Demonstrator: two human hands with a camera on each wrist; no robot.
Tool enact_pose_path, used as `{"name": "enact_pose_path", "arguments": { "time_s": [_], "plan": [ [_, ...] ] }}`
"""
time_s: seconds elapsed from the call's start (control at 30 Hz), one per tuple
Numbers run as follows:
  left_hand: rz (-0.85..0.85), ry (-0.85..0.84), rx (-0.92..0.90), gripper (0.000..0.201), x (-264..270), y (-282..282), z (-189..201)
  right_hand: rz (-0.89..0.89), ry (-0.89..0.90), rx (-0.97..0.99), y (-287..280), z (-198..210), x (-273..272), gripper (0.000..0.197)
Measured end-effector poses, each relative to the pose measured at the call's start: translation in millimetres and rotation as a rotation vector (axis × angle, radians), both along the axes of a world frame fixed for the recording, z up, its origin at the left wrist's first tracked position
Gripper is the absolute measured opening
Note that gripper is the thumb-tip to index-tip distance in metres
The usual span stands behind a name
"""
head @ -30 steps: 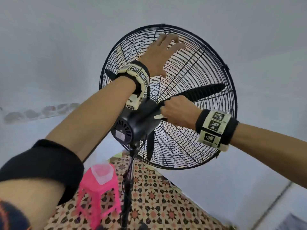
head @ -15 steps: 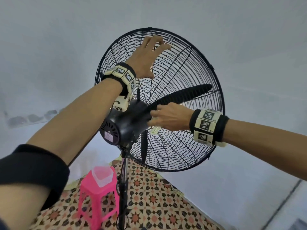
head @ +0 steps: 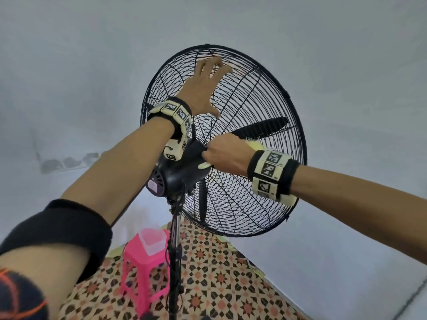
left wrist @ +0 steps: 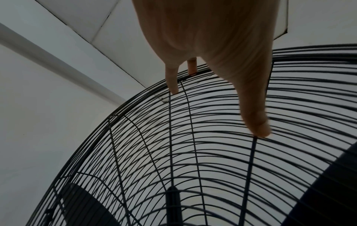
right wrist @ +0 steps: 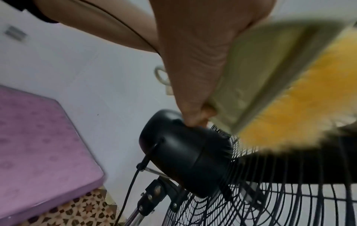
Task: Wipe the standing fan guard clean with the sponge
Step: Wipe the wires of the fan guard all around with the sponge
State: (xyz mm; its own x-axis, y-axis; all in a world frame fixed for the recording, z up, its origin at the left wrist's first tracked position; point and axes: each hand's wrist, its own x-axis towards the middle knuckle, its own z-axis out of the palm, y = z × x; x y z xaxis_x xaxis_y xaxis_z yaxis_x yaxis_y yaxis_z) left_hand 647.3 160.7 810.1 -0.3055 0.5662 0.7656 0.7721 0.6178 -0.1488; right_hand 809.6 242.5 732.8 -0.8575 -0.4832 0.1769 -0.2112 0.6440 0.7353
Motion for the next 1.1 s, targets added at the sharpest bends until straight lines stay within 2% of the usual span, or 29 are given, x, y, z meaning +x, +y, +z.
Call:
{"name": "enact_pose_path", "arguments": {
  "time_s": [0.1, 0.27, 0.4, 0.6, 0.73, 0.8, 0.9, 0.97, 1.1],
  "plan": [
    [0.0, -0.018, 0.027, 0.12, 1, 1, -3, 0.07, -0.145, 0.061, 0, -2, 1, 0.02],
    [-0.015, -0.033, 0.049, 0.116, 2, 4, -5, -0.032, 0.007, -0.001, 0, 0, 10, 0.022],
    [-0.025, -0.044, 0.053, 0.118, 1, 4, -5, 0.059, -0.108, 0.076, 1, 1, 8, 0.022],
    [0.0, -0.038, 0.039, 0.118, 4, 4, -3, -0.013, 0.013, -0.028, 1, 7, 6, 0.024],
    [-0.006, -0.055, 0.035, 0.117, 7, 3, -3, 0.062, -0.108, 0.026, 1, 5, 2, 0.025],
    [-0.009, -0.067, 0.039, 0.116, 7, 0, -1, 0.031, -0.111, 0.012, 6, 5, 2, 0.023],
    [0.025, -0.06, 0.018, 0.116, 9, 1, 2, -0.052, 0.015, -0.089, 9, 9, 2, 0.019],
    [0.04, -0.039, 0.005, 0.117, 9, 4, 2, -0.044, 0.093, -0.205, 7, 13, 2, 0.019],
    [0.019, -0.002, -0.007, 0.113, -4, 0, 1, 0.126, 0.194, -0.764, 26, 21, -2, 0.023]
  ]
}}
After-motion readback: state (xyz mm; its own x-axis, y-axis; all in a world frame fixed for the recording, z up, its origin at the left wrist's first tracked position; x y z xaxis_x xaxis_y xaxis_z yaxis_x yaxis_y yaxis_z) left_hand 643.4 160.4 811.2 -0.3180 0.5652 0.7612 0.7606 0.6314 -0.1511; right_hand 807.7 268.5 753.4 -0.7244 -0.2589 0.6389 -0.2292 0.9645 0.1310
